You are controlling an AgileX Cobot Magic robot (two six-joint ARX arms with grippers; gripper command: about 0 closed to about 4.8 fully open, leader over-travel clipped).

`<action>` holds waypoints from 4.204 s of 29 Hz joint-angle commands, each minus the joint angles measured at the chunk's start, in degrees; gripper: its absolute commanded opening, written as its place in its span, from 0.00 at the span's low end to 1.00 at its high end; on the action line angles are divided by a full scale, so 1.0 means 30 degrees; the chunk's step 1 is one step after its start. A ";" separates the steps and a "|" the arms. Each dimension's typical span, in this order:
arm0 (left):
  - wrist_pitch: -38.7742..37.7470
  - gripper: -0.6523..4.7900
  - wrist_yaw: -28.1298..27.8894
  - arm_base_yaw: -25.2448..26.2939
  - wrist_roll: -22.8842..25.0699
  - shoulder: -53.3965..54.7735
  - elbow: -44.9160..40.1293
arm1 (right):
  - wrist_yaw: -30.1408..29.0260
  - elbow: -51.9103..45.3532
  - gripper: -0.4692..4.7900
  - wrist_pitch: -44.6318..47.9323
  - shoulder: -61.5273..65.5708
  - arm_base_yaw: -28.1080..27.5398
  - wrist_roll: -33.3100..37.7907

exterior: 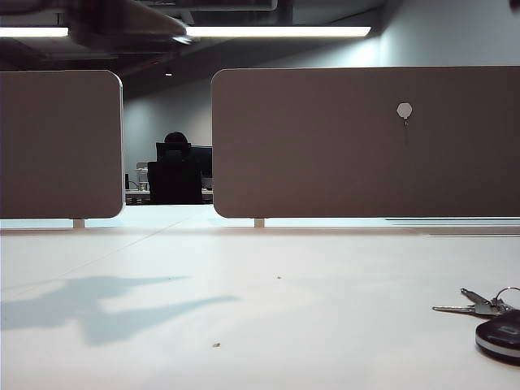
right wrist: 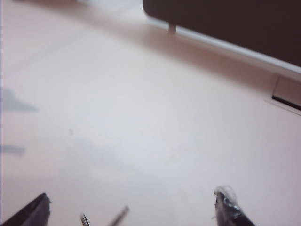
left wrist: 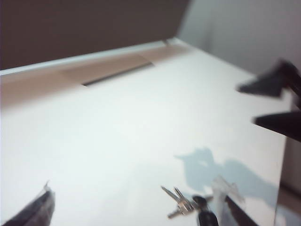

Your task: Hang the bunch of keys on the hook.

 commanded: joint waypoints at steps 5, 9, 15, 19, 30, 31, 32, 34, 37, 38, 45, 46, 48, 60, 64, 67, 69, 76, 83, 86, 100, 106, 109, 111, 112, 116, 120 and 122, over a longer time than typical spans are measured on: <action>0.0138 1.00 -0.1552 -0.2936 0.2973 0.1661 0.0219 | 0.1938 0.0051 1.00 -0.2433 0.1902 0.0976 -0.3453; -0.0780 1.00 -0.3169 -0.4080 0.2987 0.1683 0.0219 | 0.2222 -0.0226 1.00 -0.2506 0.3402 0.2157 -0.3679; -0.1581 1.00 -0.3439 -0.4444 0.2973 0.1676 0.0219 | 0.3730 -0.0372 1.00 -0.2565 0.6433 0.4320 -0.5034; -0.2055 1.00 -0.3432 -0.4437 0.2973 0.1676 0.0219 | 0.4838 -0.0372 1.00 -0.2645 0.8604 0.5421 -0.5552; -0.2914 1.00 -0.3432 -0.4437 0.2973 0.1676 0.0219 | 0.6018 -0.0372 0.91 -0.1712 1.1897 0.5952 -0.6411; -0.2973 1.00 -0.3432 -0.4437 0.2973 0.1676 0.0219 | 0.6018 -0.0372 0.87 -0.1639 1.2007 0.5945 -0.6455; -0.3089 1.00 -0.3432 -0.4437 0.2973 0.1676 0.0219 | 0.6062 -0.0372 0.85 -0.1603 1.2131 0.5945 -0.6492; -0.3228 1.00 -0.3432 -0.4437 0.2980 0.1676 0.0219 | 0.6069 -0.0372 0.85 -0.1457 1.2327 0.5938 -0.6630; -0.3279 1.00 -0.3439 -0.4437 0.2987 0.1676 0.0219 | 0.6040 -0.0372 0.85 -0.1268 1.2582 0.5938 -0.6747; -0.3286 1.00 -0.3439 -0.4437 0.2987 0.1676 0.0219 | 0.6084 -0.0372 0.85 -0.1275 1.2619 0.5938 -0.6747; -0.3300 1.00 -0.3439 -0.4437 0.2987 0.1676 0.0219 | 0.6084 -0.0372 0.43 -0.1290 1.2961 0.5938 -0.6739; -0.3344 1.00 -0.3439 -0.4437 0.2987 0.1676 0.0219 | 0.6105 -0.0372 0.36 -0.1297 1.2961 0.5931 -0.6747; -0.3381 1.00 -0.3446 -0.4430 0.2994 0.1676 0.0219 | 0.6448 -0.0372 0.30 -0.1348 1.2961 0.5931 -0.6739; -0.3381 1.00 -0.3490 -0.4430 0.3191 0.1676 0.0219 | 0.6776 -0.0350 0.08 -0.1348 1.2947 0.5931 -0.6747; -0.3388 1.00 -0.3490 -0.4430 0.3184 0.1676 0.0219 | 0.6805 -0.0350 0.08 -0.1326 1.2910 0.5931 -0.6739; -0.3388 1.00 -0.3490 -0.4430 0.3184 0.1676 0.0219 | 0.6790 -0.0197 0.08 -0.1180 1.2808 0.5931 -0.6717; -0.3395 1.00 -0.3490 -0.4430 0.3184 0.1676 0.0219 | 0.6783 0.0175 0.08 -0.1188 1.2706 0.5931 -0.6346; -0.3388 1.00 -0.3490 -0.4430 0.3184 0.1676 0.0219 | 0.6149 0.2273 0.08 -0.0765 1.2349 0.5931 -0.5100; -0.3388 1.00 -0.3490 -0.4430 0.3184 0.1676 0.0219 | 0.5384 0.3956 0.08 -0.0576 1.2342 0.5931 -0.4116; -0.3388 1.00 -0.3490 -0.4430 0.3184 0.1676 0.0219 | 0.4670 0.3956 0.08 -0.0627 1.2386 0.5931 -0.4131; -0.3432 1.00 -0.3512 -0.4430 0.3191 0.1676 0.0219 | 0.3883 0.3461 0.54 -0.2361 1.4265 0.5931 -0.4328; -0.3497 1.00 -0.3942 -0.4430 0.3198 0.1676 0.0211 | 0.3949 0.1945 0.53 -0.1246 1.4753 0.5938 -0.4430; -0.3643 1.00 -0.3934 -0.4422 0.3198 0.1676 0.0211 | 0.4022 0.1355 0.50 -0.0678 1.4841 0.5938 -0.4430; -0.3745 1.00 -0.3934 -0.4422 0.3191 0.1676 0.0211 | 0.4371 0.1180 0.49 -0.0262 1.4834 0.5938 -0.4430; -0.3789 1.00 -0.3934 -0.4422 0.3191 0.1676 0.0211 | 0.4422 0.1166 0.49 -0.0087 1.4834 0.5938 -0.4430; -0.3789 1.00 -0.3956 -0.4422 0.3198 0.1676 0.0211 | 0.4408 0.1158 0.49 0.0933 1.4834 0.5938 -0.4422; -0.3803 1.00 -0.4284 -0.4422 0.3198 0.1676 0.0211 | 0.4248 0.1151 0.49 0.1625 1.4972 0.5989 -0.4211; -0.3803 1.00 -0.4284 -0.4422 0.3191 0.1676 0.0211 | 0.4350 0.1144 0.49 0.1647 1.5278 0.6215 -0.4248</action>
